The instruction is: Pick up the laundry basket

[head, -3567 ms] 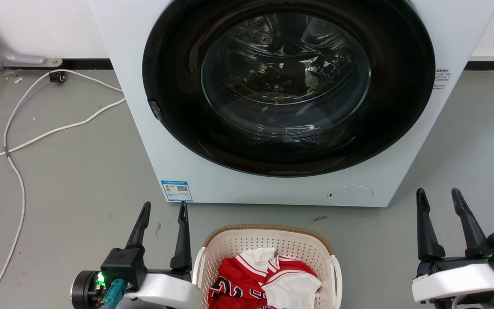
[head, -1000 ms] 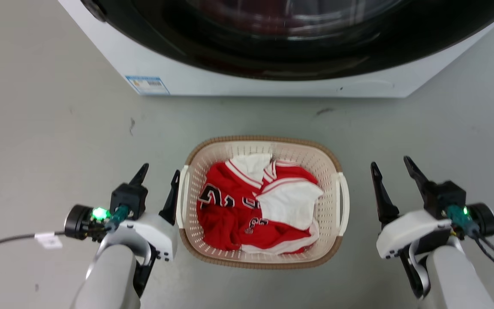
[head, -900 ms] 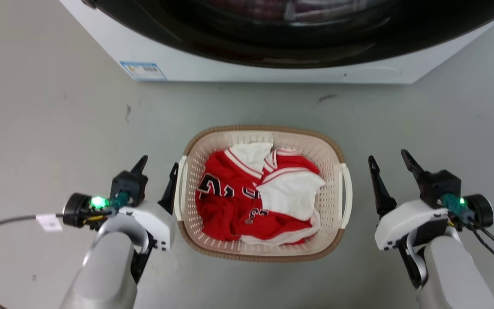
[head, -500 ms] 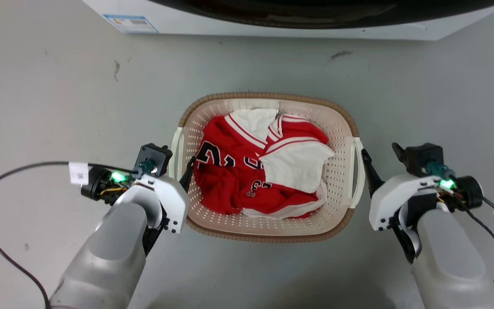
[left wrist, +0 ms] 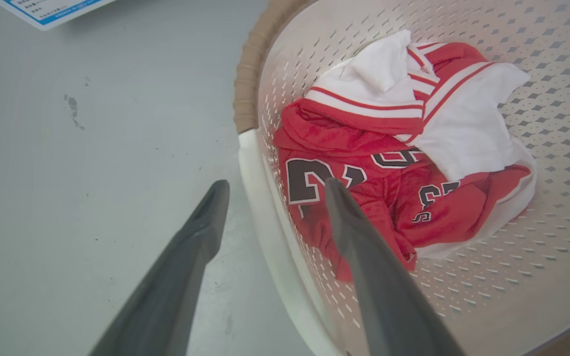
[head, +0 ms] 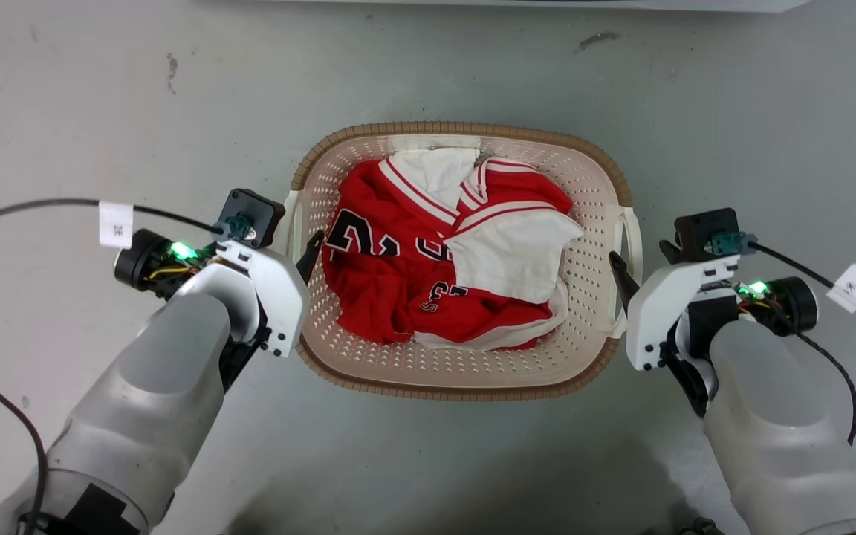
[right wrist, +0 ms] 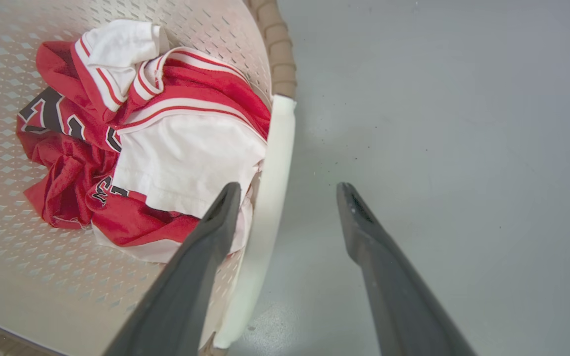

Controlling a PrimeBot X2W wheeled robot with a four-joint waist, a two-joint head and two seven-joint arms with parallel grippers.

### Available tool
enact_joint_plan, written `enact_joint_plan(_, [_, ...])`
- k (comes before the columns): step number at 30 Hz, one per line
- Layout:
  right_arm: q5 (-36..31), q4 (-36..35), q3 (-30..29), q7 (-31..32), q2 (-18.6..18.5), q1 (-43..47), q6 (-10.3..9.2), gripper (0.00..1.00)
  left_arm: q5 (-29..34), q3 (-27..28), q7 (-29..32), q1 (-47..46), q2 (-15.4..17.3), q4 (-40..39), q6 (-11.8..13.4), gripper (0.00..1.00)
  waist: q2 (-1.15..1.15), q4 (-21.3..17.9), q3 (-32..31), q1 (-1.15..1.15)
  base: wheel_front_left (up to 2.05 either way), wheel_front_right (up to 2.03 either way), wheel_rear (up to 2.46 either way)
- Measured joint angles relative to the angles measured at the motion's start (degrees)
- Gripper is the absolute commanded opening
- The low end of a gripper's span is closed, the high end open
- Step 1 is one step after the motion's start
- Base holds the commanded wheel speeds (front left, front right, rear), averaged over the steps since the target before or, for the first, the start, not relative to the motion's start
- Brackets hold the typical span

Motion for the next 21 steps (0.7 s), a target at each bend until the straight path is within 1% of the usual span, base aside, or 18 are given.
enact_joint_plan(9, [4.4, 5.3, 5.0, 2.7, 0.0, -4.5, 0.0, 1.0, -7.0, -9.1, 3.8, -3.9, 2.6, -1.3, 0.0, 1.0, 0.0, 0.2, 1.7, 0.0, 0.0, 0.0, 0.0])
enact_joint_plan(16, [7.5, 8.6, 7.5, 4.4, 0.0, -7.3, 0.0, 1.0, -11.6, -14.4, 4.9, -6.2, 3.6, -2.1, 0.0, 1.0, 0.0, 0.5, 3.0, 0.0, 0.0, 0.0, 0.0])
enact_joint_plan(21, [7.7, 10.8, 8.3, 4.9, 0.0, -9.2, 0.0, 1.0, -14.1, -17.4, 4.8, -7.6, 4.0, -2.1, 0.0, 1.0, 0.0, 0.8, 3.8, -0.01, 0.0, 0.0, 0.0])
